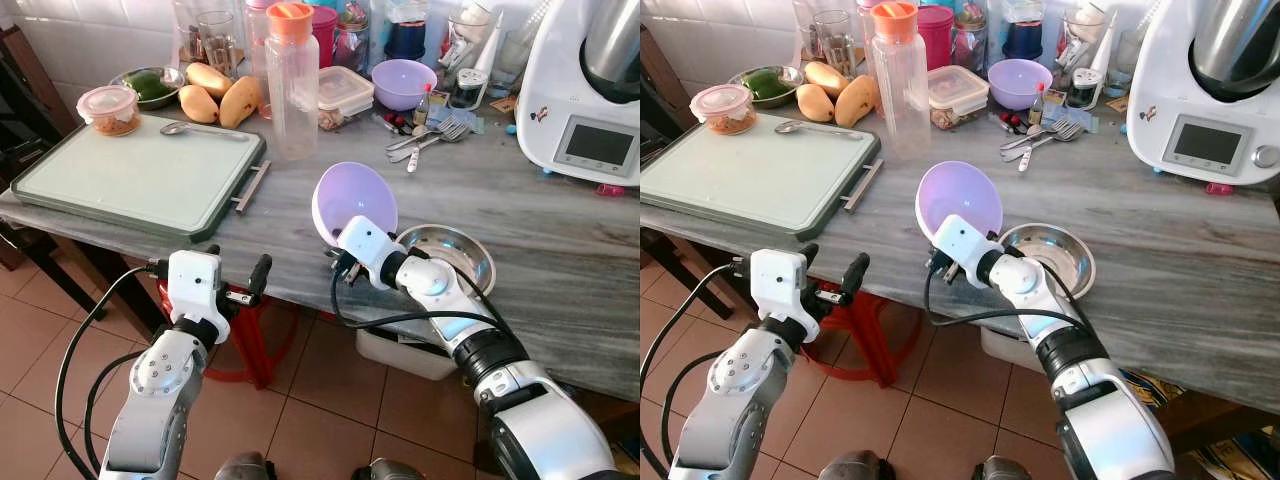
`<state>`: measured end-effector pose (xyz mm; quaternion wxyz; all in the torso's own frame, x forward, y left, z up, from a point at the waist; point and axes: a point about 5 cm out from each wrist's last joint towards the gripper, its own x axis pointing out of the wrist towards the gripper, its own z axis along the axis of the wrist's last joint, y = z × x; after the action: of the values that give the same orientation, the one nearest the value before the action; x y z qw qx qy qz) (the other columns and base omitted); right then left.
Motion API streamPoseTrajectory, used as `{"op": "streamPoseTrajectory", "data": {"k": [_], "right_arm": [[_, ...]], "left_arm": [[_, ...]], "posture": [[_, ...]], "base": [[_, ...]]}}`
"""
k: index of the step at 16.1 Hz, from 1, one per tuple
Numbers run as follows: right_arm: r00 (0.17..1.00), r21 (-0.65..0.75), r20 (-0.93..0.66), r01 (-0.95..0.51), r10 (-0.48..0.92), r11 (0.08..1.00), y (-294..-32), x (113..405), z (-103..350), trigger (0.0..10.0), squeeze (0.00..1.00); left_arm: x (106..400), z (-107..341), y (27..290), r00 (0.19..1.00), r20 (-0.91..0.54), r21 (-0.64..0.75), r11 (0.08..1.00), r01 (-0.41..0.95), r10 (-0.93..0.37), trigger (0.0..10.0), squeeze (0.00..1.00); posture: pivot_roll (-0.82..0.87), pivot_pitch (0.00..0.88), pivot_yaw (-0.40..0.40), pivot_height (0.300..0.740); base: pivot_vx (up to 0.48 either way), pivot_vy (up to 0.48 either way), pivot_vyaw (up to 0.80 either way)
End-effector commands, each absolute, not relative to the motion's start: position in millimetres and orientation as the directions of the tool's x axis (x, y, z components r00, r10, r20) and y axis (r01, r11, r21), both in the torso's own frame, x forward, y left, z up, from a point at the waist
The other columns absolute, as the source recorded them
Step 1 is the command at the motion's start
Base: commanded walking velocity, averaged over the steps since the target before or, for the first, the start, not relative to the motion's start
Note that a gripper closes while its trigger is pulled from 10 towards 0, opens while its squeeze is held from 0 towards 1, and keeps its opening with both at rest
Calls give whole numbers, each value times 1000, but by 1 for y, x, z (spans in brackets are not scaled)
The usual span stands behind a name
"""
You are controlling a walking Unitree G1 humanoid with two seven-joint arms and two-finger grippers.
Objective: Setting the table
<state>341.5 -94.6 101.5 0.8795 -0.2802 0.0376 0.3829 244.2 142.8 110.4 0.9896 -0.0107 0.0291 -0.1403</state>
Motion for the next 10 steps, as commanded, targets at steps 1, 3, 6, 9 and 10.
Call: {"op": "streamPoseTrajectory", "data": {"k": [1, 3, 6, 9, 10], "right_arm": [[707, -495, -269, -684, 654, 536, -94, 345, 107, 10000, 1000], [716, -526, -249, -665, 652, 530, -93, 346, 111, 10000, 1000], [737, -538, -220, -639, 639, 550, -93, 350, 119, 10000, 1000], [770, -556, -259, -613, 583, 562, -101, 355, 116, 10000, 1000], [782, -558, -251, -598, 570, 576, -104, 357, 118, 10000, 1000]], "left_arm": [[246, 113, 142, 959, -57, -14, 961, 276, -276, 10000, 0], [247, 112, 142, 959, -66, -13, 961, 277, -277, 10000, 0], [248, 111, 141, 958, -74, -13, 961, 278, -278, 10000, 0], [249, 107, 139, 956, -99, -10, 961, 277, -277, 10000, 0], [250, 107, 139, 956, -99, -11, 961, 276, -276, 10000, 0]], "posture": [[101, 28, 29, 740], [101, 25, 30, 740], [98, 19, 27, 740], [96, 14, 22, 740], [97, 12, 22, 740]], "base": [[0, 0, 0], [0, 0, 0], [0, 0, 0], [0, 0, 0], [0, 0, 0]]}}
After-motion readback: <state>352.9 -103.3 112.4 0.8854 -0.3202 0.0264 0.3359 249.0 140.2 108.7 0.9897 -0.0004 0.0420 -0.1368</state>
